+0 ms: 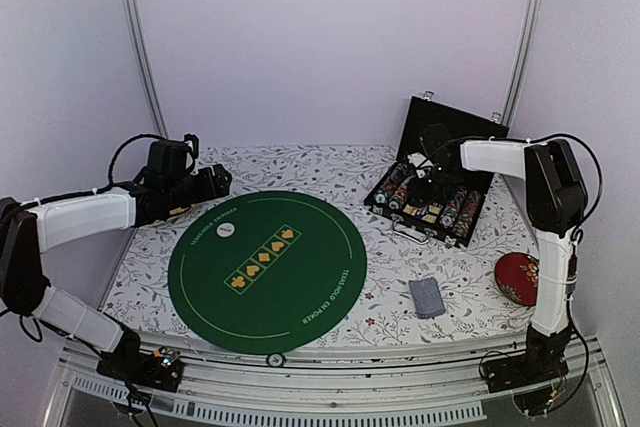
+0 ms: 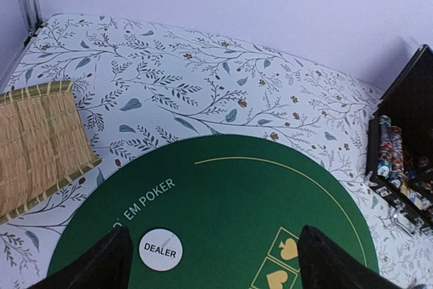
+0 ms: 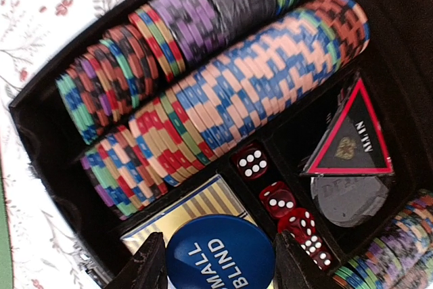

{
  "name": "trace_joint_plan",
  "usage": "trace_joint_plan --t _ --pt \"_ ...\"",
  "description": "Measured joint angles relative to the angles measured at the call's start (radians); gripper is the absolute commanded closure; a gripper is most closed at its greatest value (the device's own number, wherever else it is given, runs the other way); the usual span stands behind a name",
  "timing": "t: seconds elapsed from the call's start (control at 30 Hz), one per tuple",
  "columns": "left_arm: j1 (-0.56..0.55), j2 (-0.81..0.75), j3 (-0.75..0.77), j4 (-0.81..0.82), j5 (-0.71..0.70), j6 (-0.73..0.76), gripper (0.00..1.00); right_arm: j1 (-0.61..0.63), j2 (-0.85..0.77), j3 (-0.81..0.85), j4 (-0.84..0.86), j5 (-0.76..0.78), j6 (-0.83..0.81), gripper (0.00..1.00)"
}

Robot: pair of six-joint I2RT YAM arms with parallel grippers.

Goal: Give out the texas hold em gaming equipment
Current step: Place the small blind button in the chip case, then pick up the small blind button from the chip case.

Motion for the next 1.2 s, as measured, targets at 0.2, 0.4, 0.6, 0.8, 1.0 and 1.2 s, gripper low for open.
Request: trace_joint_plan --t 0.2,0.4,0.6,0.8,1.0,1.2 --pt "0.0 -0.002 0.0 0.0 -0.002 0.003 0.13 0.0 0.021 -0.003 0.0 0.003 0.004 0.4" --pt "0.0 -0.002 0.0 -0.001 -0.003 0.007 0.13 -0.006 0.021 -0.004 0.0 0.011 0.008 0.31" --pt "0.0 -0.002 0.0 -0.001 -0.004 0.007 0.13 -0.024 0.021 -0.01 0.0 0.011 0.007 0.34" --pt "0.0 -0.002 0.0 -0.001 -0.003 0.008 0.13 -0.039 0.021 -0.011 0.001 -0.001 0.008 0.34" --pt "0.0 -0.002 0.0 -0.001 -0.004 0.008 0.13 -0.048 0.021 -0.011 0.001 -0.033 0.008 0.3" --pt "0.0 -0.002 0.0 -0.001 -0.004 0.014 0.13 -0.067 0.02 -0.014 0.014 -0.084 0.016 0.35"
